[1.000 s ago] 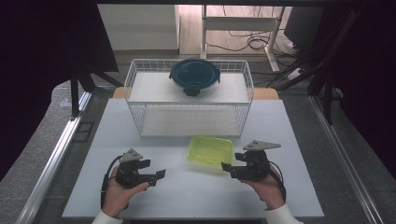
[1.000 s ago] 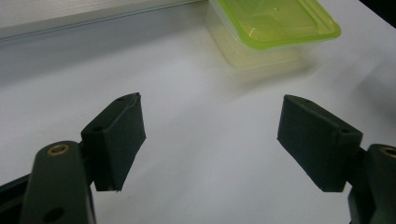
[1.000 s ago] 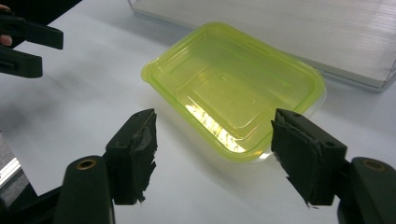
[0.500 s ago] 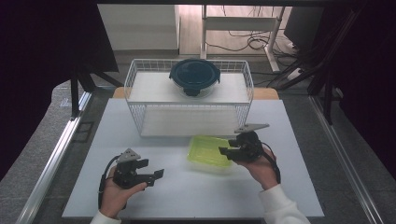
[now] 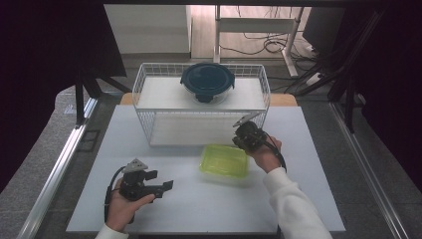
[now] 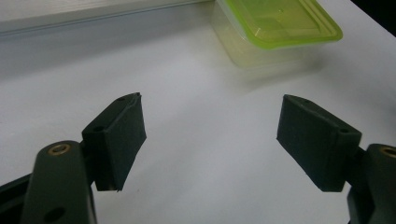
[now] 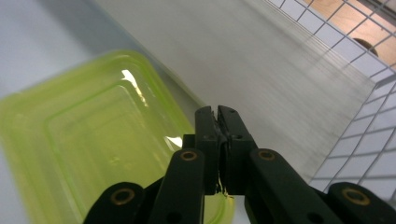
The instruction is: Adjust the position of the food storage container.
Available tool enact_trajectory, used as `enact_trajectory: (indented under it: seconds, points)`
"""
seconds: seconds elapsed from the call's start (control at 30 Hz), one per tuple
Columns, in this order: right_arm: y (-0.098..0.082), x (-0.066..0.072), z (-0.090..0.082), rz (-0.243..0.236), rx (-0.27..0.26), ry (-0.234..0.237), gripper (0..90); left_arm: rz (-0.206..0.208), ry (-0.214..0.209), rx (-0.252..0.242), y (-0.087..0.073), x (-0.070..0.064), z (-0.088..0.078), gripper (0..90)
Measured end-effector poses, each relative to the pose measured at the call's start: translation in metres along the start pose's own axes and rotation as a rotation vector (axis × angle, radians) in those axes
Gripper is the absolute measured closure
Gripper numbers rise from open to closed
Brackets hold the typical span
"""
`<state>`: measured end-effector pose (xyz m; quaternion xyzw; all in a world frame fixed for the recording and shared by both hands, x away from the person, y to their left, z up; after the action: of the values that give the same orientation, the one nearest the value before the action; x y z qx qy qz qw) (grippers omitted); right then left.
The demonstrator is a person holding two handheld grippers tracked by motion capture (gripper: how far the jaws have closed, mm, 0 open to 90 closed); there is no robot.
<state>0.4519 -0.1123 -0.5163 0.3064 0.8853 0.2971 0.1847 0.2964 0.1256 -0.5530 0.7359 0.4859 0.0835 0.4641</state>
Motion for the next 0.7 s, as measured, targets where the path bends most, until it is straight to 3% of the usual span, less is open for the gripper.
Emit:
enact_trajectory:
  seconds: [0.07, 0.33, 0.7]
  points:
    - [0.001, -0.002, 0.006, -0.029, 0.019, -0.006, 87.9, -0.022, -0.032, -0.006, 0.001, -0.002, 0.000, 22.6]
    - [0.001, 0.000, 0.027, -0.130, 0.073, 0.009, 88.3, -0.028, -0.036, -0.008, 0.001, -0.002, -0.002, 22.8]
    - [-0.001, 0.007, 0.041, -0.187, 0.116, 0.026, 88.2, -0.055, -0.029, -0.007, 0.000, 0.003, -0.002, 23.6]
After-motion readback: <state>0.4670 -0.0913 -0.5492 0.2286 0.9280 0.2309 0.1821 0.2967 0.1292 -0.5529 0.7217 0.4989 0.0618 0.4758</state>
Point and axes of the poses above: each handheld gripper's, and its own axes: z roughly forward along the jaws, y roughly out of its top, x roughly to its left, the point moved 10 cm from there along z, roughly forward along the jaws, and after that the axes turned 4 degrees about -x, right-handed, at the moved point
